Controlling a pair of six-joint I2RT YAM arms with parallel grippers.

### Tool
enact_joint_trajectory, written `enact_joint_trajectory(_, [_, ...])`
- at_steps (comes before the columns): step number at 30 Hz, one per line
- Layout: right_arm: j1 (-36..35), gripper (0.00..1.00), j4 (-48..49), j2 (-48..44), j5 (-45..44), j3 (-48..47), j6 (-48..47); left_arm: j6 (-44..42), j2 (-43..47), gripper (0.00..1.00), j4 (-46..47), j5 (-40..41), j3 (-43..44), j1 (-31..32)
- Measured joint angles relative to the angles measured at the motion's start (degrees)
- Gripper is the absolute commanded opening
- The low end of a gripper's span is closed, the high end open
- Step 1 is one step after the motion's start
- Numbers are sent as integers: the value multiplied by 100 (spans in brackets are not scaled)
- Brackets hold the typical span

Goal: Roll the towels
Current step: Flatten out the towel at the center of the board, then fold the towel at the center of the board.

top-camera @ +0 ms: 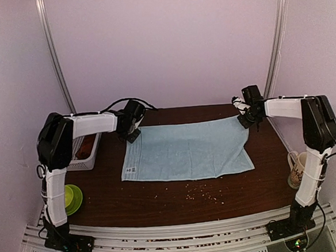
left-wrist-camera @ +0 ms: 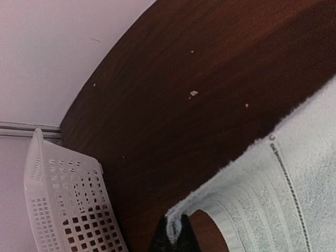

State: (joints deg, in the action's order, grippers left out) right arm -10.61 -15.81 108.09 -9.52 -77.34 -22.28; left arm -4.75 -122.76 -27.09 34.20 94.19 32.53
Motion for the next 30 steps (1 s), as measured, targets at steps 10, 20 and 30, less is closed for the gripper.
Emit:
enact_joint_trajectory(10, [2,0,531,1056,-592,-896,-127,-503,-776,0,468,365,1255,-201])
enact_joint_trajectory(20, [9,0,721,918,-382,-793,-699,-1003,-763,0,1198,365,590,-197])
enact_joint_trajectory(30, [52,0,636,-474,385,273,-1213,-1060,-186,0,1392,192,-533,-197])
